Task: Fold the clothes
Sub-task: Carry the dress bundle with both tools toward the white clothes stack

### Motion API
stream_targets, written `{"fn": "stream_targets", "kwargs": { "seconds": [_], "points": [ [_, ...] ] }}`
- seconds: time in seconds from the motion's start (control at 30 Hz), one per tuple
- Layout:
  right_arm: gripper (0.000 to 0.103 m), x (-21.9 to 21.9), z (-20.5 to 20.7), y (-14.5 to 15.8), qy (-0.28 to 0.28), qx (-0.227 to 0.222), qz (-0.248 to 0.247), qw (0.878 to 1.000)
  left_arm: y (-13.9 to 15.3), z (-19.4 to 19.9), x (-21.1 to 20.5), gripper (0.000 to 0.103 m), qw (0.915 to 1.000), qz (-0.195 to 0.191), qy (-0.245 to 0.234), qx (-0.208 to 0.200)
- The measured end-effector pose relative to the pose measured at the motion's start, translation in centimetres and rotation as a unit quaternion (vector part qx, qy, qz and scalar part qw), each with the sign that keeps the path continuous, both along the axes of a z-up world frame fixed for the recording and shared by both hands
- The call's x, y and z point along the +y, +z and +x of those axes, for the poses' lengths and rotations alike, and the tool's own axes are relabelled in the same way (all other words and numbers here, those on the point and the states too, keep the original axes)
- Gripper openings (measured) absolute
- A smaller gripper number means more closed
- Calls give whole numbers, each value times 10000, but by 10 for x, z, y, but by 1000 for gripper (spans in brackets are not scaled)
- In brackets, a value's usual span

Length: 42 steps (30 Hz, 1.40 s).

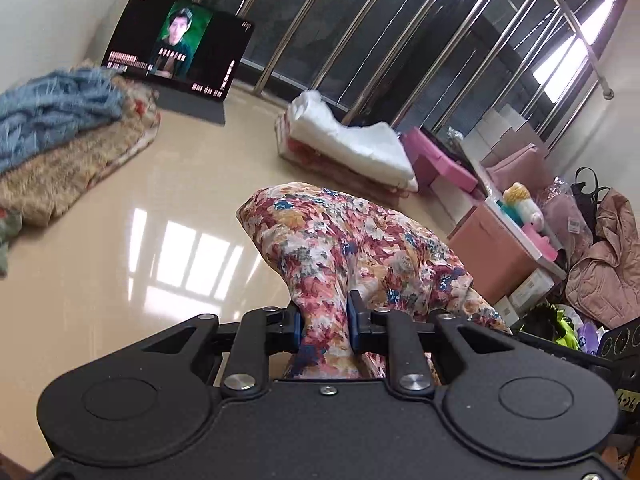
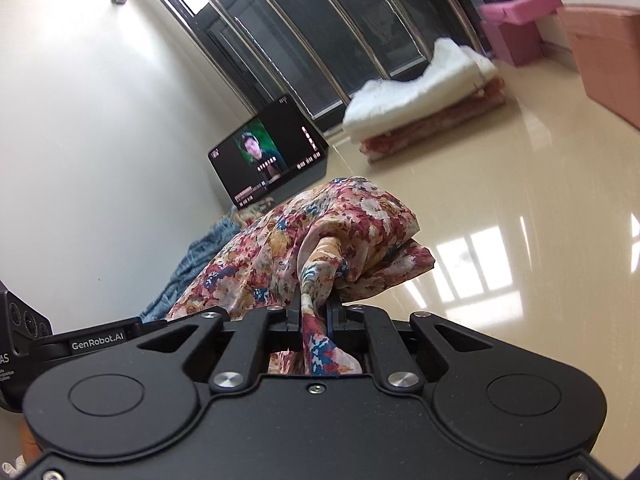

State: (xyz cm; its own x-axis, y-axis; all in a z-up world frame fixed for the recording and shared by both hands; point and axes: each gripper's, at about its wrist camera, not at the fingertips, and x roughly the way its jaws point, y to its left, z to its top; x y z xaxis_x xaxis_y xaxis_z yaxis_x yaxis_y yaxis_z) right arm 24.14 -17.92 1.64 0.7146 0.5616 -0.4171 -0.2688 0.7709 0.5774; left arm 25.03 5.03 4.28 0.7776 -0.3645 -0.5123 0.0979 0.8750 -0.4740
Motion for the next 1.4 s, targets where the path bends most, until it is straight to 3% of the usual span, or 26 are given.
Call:
{"fn": "stream_targets", "kwargs": {
  "seconds": [0.4,0.73,1.1,1.4],
  "points": [
    [9,0,35,47,-89,-726,-109,9973,46,40,-13,20,9972,175,-28,-725],
    [9,-11,91,65,-151,-935,-103,9954,56,102,-26,20,9950,225,-113,-965],
    [9,-20,201,83,-339,-1353,-337,9896,71,209,-44,20,9876,350,28,-1529],
    [9,-39,297,76,-635,-1570,-597,9837,47,308,-65,20,9857,299,-30,-1658]
  ]
}}
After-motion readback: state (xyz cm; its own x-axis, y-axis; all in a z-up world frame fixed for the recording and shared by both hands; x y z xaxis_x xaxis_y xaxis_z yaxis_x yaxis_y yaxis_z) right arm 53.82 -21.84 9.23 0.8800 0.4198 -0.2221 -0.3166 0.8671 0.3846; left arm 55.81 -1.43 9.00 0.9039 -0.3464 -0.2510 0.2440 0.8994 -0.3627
